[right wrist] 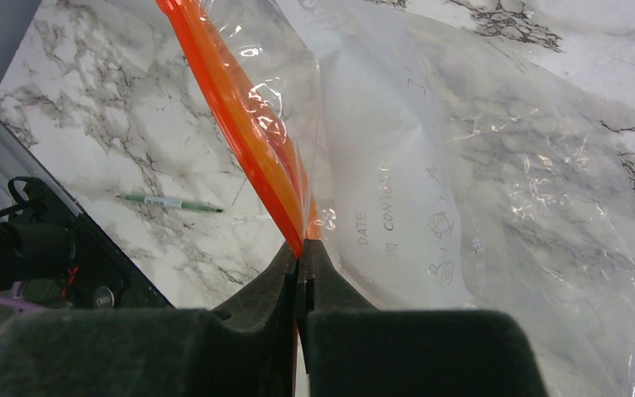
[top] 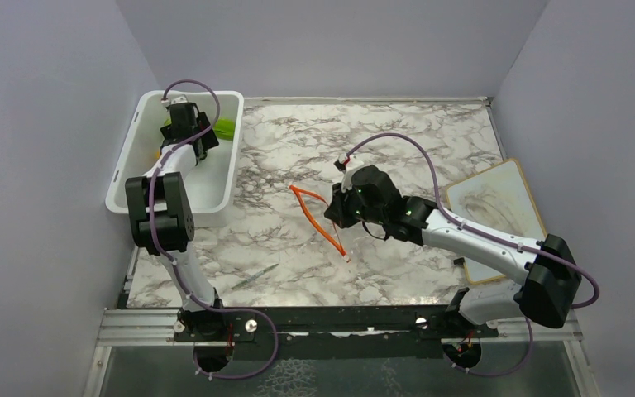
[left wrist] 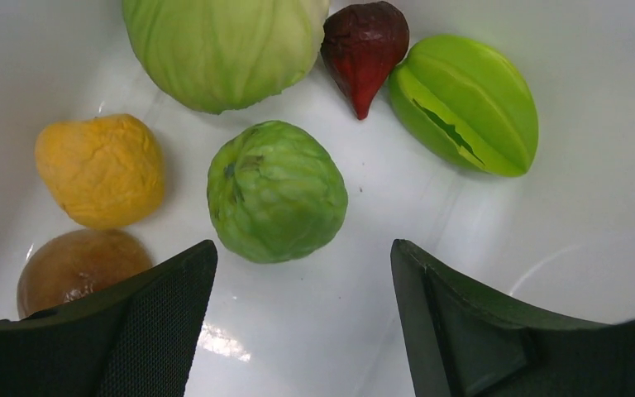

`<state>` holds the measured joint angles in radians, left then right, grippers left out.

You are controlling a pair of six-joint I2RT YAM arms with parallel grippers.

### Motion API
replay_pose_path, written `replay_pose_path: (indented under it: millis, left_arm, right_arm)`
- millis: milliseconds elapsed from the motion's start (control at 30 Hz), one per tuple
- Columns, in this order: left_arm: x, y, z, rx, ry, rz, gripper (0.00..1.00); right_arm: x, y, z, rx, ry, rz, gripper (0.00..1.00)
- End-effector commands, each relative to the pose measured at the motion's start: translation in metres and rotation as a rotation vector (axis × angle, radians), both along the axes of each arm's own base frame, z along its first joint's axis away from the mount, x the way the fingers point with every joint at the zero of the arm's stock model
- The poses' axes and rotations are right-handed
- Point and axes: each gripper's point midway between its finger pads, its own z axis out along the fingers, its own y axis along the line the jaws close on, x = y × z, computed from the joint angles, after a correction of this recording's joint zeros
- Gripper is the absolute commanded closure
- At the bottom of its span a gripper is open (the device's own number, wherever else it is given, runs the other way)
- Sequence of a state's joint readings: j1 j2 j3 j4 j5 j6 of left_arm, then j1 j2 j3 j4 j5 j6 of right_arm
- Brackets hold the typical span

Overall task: Place the food in the zip-top bag and seal the zipper
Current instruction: Pick up the fake vegetable from the bin.

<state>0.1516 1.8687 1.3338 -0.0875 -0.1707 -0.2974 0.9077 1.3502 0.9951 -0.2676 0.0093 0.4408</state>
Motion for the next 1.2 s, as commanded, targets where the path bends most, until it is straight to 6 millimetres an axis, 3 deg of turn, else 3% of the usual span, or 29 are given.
replay_pose_path:
  millis: [0,267,533,767,967,1167]
  left_arm:
    - [0.020,0.011,0.006,0.011,-0.031,-0.014,0.21]
    - [0.034,0.015,-0.013,0.010,-0.002,-0.022,0.19]
    - [0.037,0.020,-0.034,0.015,0.054,-0.005,0.26]
    - [0.029,0.025,-0.033,0.043,0.080,0.014,0.44]
    - [0.020,0.022,-0.025,0.029,0.080,0.017,0.50]
    - [-0.005,0.009,-0.018,-0.036,0.071,0.029,0.55]
  right_arm:
    - [-0.001,0.001,0.013,0.044,-0.025,0.012,0.99]
    - [0.001,0.001,0.012,0.031,-0.040,0.022,0.99]
    - [0.000,0.003,0.012,0.038,-0.047,0.035,0.99]
    - [0.000,0.002,0.015,0.046,-0.064,0.036,0.99]
    - [-0.003,-0.001,0.015,0.057,-0.058,0.036,0.99]
    - [-0.005,-0.007,0.019,0.086,-0.054,-0.002,0.99]
